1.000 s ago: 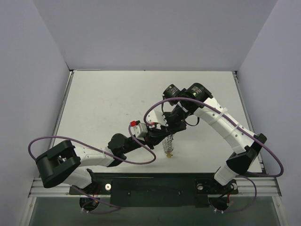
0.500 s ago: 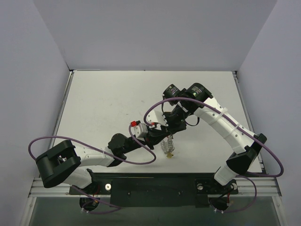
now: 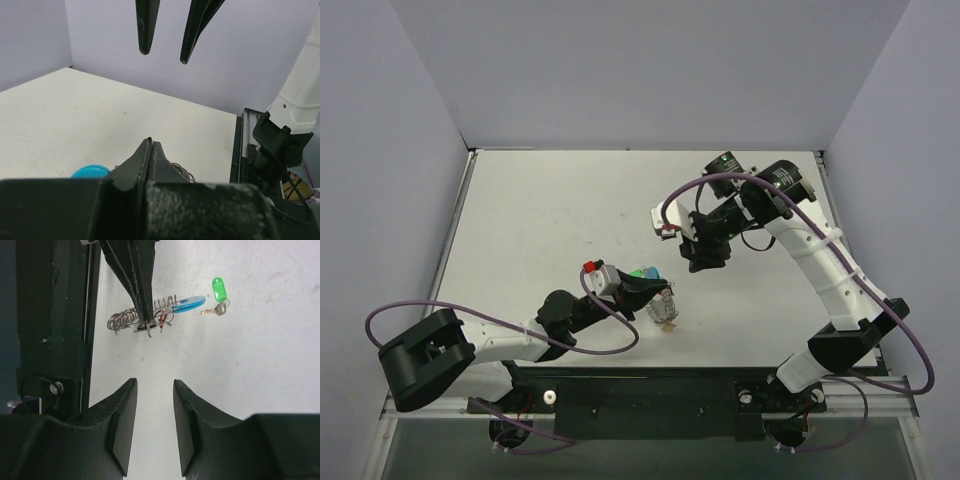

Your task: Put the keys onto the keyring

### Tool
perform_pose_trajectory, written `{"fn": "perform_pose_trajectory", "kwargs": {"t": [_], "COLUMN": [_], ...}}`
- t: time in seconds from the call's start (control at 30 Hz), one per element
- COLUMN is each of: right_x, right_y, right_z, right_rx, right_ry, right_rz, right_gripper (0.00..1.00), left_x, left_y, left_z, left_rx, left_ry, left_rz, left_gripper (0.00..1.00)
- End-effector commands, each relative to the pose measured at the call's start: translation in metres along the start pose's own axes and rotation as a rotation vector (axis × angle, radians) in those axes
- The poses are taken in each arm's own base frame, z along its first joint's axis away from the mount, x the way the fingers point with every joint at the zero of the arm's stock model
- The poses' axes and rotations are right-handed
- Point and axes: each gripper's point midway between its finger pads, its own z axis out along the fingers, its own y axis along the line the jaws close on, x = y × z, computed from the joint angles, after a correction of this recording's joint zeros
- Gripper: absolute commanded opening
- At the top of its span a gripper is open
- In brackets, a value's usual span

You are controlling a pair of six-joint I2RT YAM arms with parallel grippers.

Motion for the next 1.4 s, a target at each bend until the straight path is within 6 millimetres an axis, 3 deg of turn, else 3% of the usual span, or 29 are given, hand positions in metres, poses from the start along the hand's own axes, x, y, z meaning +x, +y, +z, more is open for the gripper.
{"fn": "perform_pose_trajectory", "kwargs": {"t": [0.0,0.17,0.43,0.77,1.0,1.37], "right_x": [-0.002,-0.013,-0.033,-0.056,-0.056,-0.056], "right_y": [0.066,0.074,0.075,0.072,0.063,0.043], "right_z": [-0.029,-0.025,-0.024,-0.032,-0.022,-0.02], "right_rx": [-0.215,-0.283,-0.316,-0.304,-0.291,-0.228], "right_ry": [-0.128,-0.279,-0.365,-0.434,-0.405,-0.379], "right_rz": [0.129,0.1,0.016,0.043,0.081,0.108], "right_gripper": [0.31,0.31,0.31,0.29,0.24,0.27], "left_x": [-0.137,-0.17,-0.196,-0.197,-0.196,-0.193], "left_y": [-0.027,-0.038,-0.046,-0.047,-0.048,-0.048], "left_z": [-0.003,-0.009,-0.013,-0.011,-0.011,-0.011], "left_rx": [0.097,0.15,0.161,0.166,0.174,0.175], "left_ry": [-0.478,-0.548,-0.574,-0.571,-0.571,-0.566], "left_rz": [0.083,0.122,0.142,0.128,0.116,0.107], "left_gripper": [0.0,0.0,0.0,0.0,0.0,0.0]}}
